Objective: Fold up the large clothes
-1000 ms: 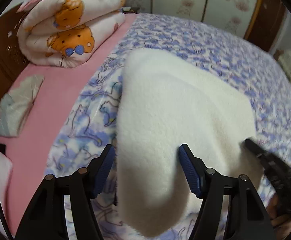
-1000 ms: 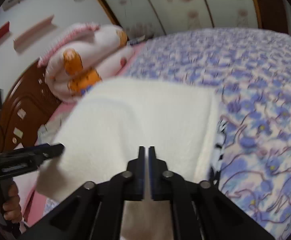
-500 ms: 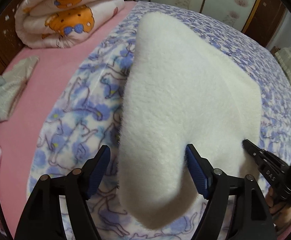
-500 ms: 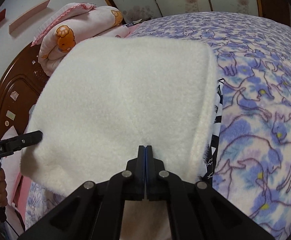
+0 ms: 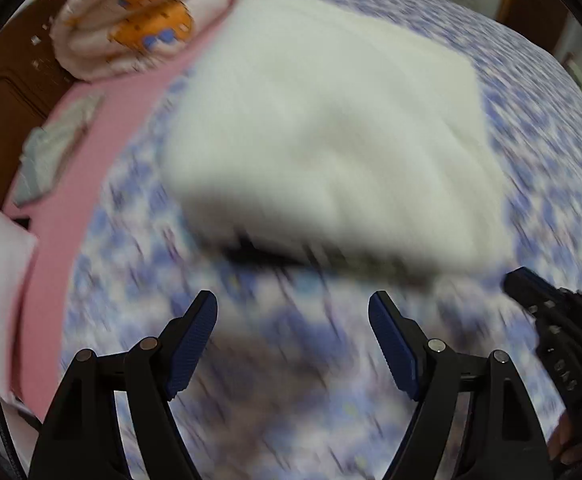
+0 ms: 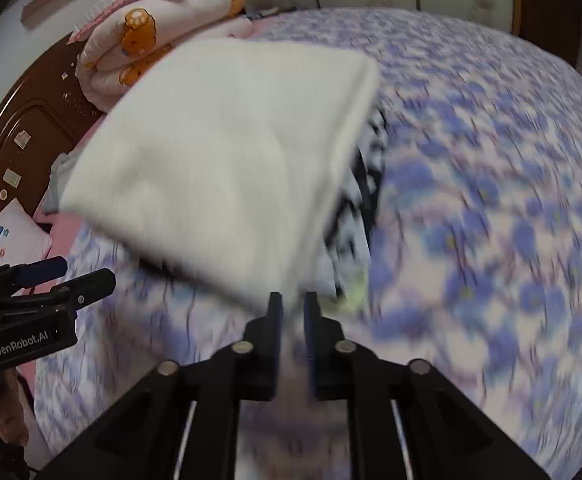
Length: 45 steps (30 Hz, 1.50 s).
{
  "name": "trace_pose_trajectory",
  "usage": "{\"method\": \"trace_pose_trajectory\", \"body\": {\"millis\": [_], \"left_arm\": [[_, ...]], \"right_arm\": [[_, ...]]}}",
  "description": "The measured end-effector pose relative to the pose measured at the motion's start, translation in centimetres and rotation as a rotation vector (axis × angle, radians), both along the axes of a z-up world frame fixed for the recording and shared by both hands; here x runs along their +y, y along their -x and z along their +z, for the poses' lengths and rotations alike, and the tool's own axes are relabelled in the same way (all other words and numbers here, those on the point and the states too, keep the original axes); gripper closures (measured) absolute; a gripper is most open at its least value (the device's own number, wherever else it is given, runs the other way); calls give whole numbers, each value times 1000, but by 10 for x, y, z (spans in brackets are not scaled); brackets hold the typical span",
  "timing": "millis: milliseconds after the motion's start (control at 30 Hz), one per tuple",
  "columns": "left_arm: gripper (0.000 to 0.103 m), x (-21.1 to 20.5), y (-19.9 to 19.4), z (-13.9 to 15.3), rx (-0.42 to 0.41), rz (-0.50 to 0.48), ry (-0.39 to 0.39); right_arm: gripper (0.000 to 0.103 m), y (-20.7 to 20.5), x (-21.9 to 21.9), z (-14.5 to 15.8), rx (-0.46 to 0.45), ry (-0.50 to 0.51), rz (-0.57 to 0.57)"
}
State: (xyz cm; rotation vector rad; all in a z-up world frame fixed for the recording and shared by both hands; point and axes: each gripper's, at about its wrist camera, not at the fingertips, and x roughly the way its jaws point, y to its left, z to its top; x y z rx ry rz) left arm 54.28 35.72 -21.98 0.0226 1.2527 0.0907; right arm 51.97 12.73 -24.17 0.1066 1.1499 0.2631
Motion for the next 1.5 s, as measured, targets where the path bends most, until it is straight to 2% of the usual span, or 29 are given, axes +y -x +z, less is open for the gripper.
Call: {"method": "trace_pose_trajectory", "body": {"millis": [100, 167, 233, 300, 367, 433, 567, 633, 700, 767, 900, 967, 1067, 1167, 1333, 1433, 1500], "left_arm": [[26, -23, 50, -9, 44, -34, 17], [26, -38, 84, -19, 92, -53, 35], [26, -55, 118, -28, 144, -73, 49], [26, -77, 155, -34, 188, -129, 36], [25, -97, 189, -35, 214, -178, 8], [18, -113, 221, -29, 225, -213, 16], [16, -146, 276, -14, 220, -270, 19], [16, -160, 295, -3, 204, -258, 17], [16, -179, 320, 16, 154, -223, 44], [16, -198, 339, 35, 112, -200, 71], [15, -242, 376, 76, 20, -153, 103], [13, -267, 395, 95, -6, -153, 131], [13, -302, 418, 117, -35, -182, 139], [13, -331, 433, 136, -41, -242, 114], [12, -350, 449, 166, -71, -262, 121], [9, -354, 458, 183, -117, -258, 89], [8, -358, 464, 188, -129, -272, 73]], "right_arm": [[55, 59, -21, -3, 56, 6, -58], [53, 100, -35, -6, 87, 25, -104], [46, 144, -52, -12, 144, 45, -163], [24, 190, -73, -19, 221, 53, -253], [16, 233, -94, -23, 295, 34, -327], [16, 277, -117, -23, 341, 25, -391], [16, 347, -166, -15, 356, 59, -518], [15, 373, -194, -7, 345, 68, -580], [15, 394, -223, 7, 309, 67, -607], [15, 405, -245, 20, 274, 77, -587], [15, 424, -282, 61, 210, 200, -450], [15, 436, -296, 81, 193, 275, -387], [15, 456, -313, 115, 157, 335, -339], [12, 473, -321, 141, 140, 289, -302], [12, 487, -324, 160, 239, 130, -285], [12, 499, -316, 170, 236, 121, -329], [12, 504, -307, 177, 207, 180, -310]]}}
